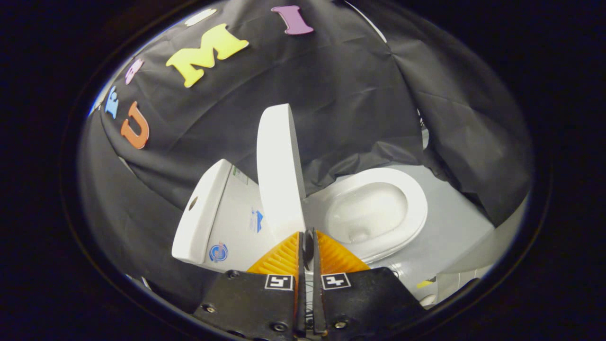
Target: Open the toilet lid.
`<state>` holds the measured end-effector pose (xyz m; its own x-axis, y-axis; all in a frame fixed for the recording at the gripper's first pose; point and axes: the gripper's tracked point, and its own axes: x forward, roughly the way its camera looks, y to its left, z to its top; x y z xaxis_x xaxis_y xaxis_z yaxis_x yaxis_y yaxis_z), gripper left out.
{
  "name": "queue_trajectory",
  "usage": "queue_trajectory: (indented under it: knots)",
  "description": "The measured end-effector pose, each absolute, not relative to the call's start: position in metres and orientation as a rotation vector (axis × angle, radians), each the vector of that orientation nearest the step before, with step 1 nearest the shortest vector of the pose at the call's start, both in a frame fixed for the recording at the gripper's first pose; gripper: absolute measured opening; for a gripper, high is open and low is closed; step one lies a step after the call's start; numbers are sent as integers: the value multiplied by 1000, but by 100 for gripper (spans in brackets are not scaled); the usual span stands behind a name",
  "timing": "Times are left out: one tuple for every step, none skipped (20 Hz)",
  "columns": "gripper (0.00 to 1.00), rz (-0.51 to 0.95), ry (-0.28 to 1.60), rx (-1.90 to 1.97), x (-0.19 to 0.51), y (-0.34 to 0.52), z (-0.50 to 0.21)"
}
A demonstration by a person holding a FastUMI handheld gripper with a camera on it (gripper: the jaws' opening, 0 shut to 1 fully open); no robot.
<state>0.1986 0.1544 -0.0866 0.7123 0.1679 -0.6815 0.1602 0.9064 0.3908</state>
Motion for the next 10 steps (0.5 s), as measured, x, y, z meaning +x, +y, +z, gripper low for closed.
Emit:
queue_trajectory:
  knots:
    - [9,13,785,441,199,161,-85]
    - [9,21,783,437,197,167,-84]
    - [10,30,782,437,198,173,-84]
    - [11,41,779,430,197,176,-84]
    - [12,48,778,427,196,181,-82]
    - [12,53,777,421,196,188,-81]
    - [12,56,777,420,197,192,-81]
    - [13,63,778,414,196,197,-81]
    - [13,67,778,410,195,201,-80]
    - [14,74,776,399,195,207,-80]
